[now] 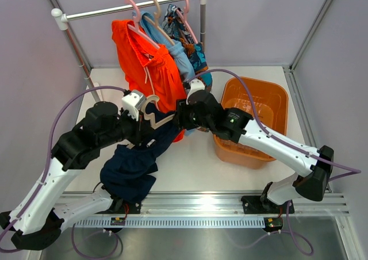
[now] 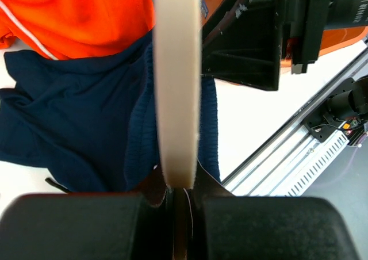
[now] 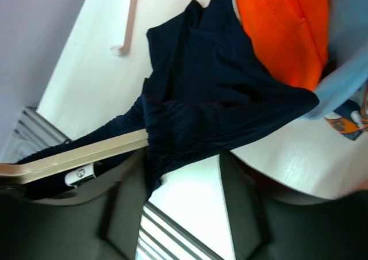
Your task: Remove the shorts from the hanger
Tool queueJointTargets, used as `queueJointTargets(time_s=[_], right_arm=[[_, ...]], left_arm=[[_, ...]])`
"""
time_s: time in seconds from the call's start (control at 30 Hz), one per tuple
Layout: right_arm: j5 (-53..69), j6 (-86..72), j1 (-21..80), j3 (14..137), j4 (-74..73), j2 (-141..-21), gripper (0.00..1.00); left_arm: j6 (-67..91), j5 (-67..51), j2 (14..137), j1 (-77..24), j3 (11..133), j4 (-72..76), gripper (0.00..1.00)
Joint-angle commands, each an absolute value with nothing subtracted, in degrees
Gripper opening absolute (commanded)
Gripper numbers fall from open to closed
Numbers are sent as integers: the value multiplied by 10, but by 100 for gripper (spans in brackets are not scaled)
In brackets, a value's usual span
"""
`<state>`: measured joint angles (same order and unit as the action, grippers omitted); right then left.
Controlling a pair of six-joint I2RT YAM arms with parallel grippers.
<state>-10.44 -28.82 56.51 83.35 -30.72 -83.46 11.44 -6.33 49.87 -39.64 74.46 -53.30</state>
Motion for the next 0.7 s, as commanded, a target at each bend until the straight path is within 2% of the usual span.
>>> queueJointTargets(time_s=[0.0,0.03,0.07,0.17,0.27,0.43,0.67], right_arm=[[-156,-294,570,856,-313,-842,48],[-160,-293,570,859,-312,-843,44],[-163,-292,570,860,-315,-845,34],[-181,-287,570,869,-319,-847,13],[-215,-287,570,880,-332,-846,0],[-285,-273,549,901,-373,-849,0],[-262,-267,465,866,-369,-825,0]], left_arm=[[108,-98,489,-402,764,-471,0],[107,-100,489,-402,765,-471,0],[106,-102,490,-402,766,-471,0],[103,-104,490,-402,770,-479,0],[96,-105,494,-402,773,-490,0],[84,-121,491,-403,778,-509,0],[69,-161,462,-408,773,-525,0]])
